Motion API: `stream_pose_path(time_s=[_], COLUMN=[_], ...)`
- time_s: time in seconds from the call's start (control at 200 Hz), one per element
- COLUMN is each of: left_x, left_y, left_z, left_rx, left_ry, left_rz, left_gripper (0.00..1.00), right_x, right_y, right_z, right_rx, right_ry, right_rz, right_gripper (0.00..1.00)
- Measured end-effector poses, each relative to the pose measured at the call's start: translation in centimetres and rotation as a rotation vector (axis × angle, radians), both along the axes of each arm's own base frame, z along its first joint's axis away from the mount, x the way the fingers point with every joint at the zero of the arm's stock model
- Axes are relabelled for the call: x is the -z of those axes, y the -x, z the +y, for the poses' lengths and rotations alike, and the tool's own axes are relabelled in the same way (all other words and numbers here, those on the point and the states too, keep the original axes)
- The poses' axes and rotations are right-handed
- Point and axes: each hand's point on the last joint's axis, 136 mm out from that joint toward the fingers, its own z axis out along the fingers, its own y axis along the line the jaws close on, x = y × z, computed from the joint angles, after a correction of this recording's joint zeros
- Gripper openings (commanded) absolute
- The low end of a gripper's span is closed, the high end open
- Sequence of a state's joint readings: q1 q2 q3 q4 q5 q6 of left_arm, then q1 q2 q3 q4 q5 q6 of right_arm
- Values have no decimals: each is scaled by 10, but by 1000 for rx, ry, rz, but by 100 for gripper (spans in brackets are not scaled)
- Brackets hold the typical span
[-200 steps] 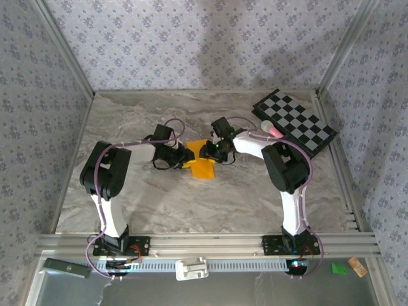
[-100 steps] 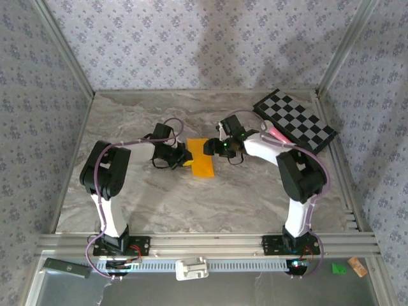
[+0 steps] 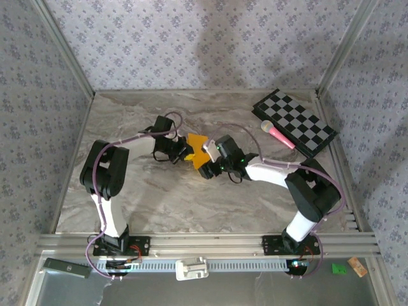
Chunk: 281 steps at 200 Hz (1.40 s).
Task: Fold a paper plane with a square sheet of paper (pick it up from the middle)
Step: Third fold the triangle at the center of the table.
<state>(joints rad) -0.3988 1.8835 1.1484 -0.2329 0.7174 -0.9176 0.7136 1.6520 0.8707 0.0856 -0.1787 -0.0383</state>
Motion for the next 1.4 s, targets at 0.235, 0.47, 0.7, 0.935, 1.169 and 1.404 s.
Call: stream_pose_path(time_s=[0.235, 0.47, 0.7, 0.935, 1.169, 1.404], left_x=[-3, -2, -2, -1, 3, 3], left_y=[-6, -4, -1, -2, 0, 2], left_z=[-6, -6, -8, -8, -8, -9], left_rx=[-6, -7, -1, -1, 2, 5], left_ry=[3, -2, -3, -5, -13, -14], left_rz=[14, 29, 32, 37, 51, 53], left_gripper=[2, 2, 2, 2, 2, 4], right_x=[16, 15, 2, 0, -7, -8], right_y=[22, 6, -8, -6, -6, -1], right_z=[9, 10, 10, 7, 9, 13], right_rx=[-142, -117, -77, -72, -73, -94], right_ry=[62, 121, 124, 112, 91, 62], right_rz=[-191, -381, -480, -490, -500, -481], right_gripper=[75, 71, 51, 41, 40, 29])
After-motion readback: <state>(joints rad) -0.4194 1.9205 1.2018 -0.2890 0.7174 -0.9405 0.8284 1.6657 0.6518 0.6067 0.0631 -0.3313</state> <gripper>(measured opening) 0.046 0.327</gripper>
